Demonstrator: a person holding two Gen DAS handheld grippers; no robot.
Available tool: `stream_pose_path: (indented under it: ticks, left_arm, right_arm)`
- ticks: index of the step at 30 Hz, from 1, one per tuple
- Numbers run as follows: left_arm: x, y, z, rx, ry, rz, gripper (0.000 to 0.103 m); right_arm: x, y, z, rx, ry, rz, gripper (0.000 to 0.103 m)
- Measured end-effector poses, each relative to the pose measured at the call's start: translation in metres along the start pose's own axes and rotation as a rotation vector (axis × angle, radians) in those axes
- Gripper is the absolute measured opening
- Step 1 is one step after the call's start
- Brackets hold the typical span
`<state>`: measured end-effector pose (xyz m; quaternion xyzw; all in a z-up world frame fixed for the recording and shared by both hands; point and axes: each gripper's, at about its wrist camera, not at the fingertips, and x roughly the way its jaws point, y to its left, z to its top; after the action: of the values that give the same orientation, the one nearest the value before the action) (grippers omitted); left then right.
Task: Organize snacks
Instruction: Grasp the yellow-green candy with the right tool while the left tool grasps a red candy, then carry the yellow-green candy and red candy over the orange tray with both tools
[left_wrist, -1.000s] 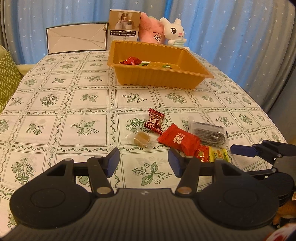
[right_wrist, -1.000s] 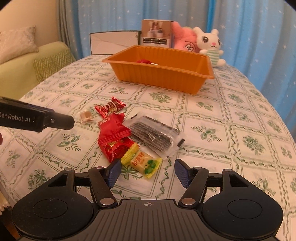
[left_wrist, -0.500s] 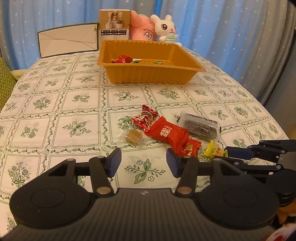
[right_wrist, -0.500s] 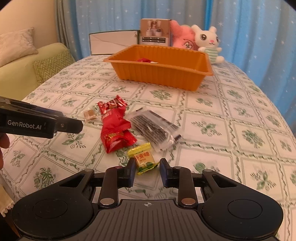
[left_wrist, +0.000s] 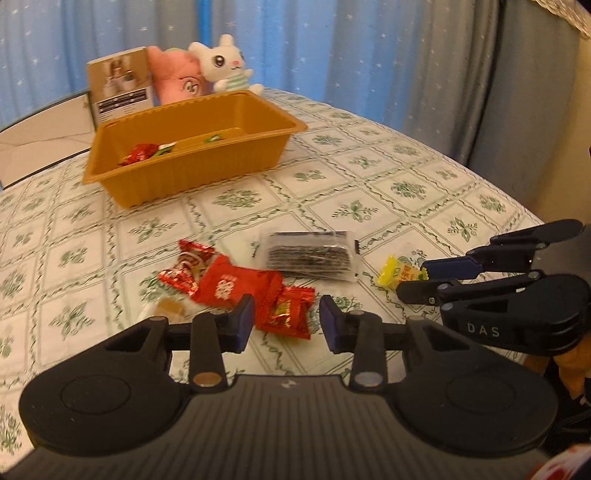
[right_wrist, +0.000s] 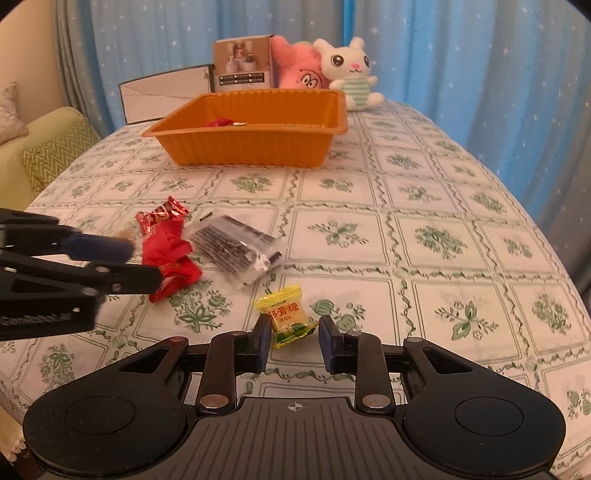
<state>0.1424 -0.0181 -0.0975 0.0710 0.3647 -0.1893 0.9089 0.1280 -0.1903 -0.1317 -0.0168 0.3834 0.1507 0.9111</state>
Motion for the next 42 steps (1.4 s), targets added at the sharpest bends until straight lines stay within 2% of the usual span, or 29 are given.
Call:
stream_pose_path:
  ticks: [7, 12, 23, 28, 31, 33, 35, 42]
  left_arm:
    - [0.023, -0.006, 0.000, 0.032, 0.066, 0.019, 0.024]
    - [0.023, -0.005, -0.004, 0.021, 0.080, 0.018, 0.020]
    - [0.003, 0.004, -0.011, -0.056, 0.073, 0.010, 0.019]
    - [0.000, 0.006, -0.011, -0.068, 0.068, 0.016, 0.019]
    - [-0.002, 0.005, -0.011, -0.069, 0.067, 0.016, 0.019]
    - [-0.002, 0.005, -0.012, -0.069, 0.071, 0.012, 0.019]
    - [-0.003, 0.004, -0.013, -0.068, 0.079, 0.005, 0.019]
    - [-0.010, -0.006, -0.014, -0.052, 0.083, -0.023, 0.019]
  right_arm:
    - [0.000, -0.006, -0.002, 0.029, -0.002, 0.006, 0.029]
    - [0.003, 0.000, -0.001, -0.022, -0.006, 0.004, 0.031]
    - [0.014, 0.006, 0.005, -0.109, -0.025, -0.027, 0.040]
    - [0.020, 0.008, 0.009, -0.153, -0.031, -0.022, 0.042]
    - [0.025, 0.005, 0.012, -0.129, -0.022, 0.006, 0.042]
    - [0.024, 0.003, 0.012, -0.103, -0.011, 0.018, 0.041]
    - [0.022, 0.005, 0.013, -0.097, 0.001, 0.028, 0.023]
    - [0.004, 0.008, 0.008, -0.067, -0.011, 0.020, 0.021]
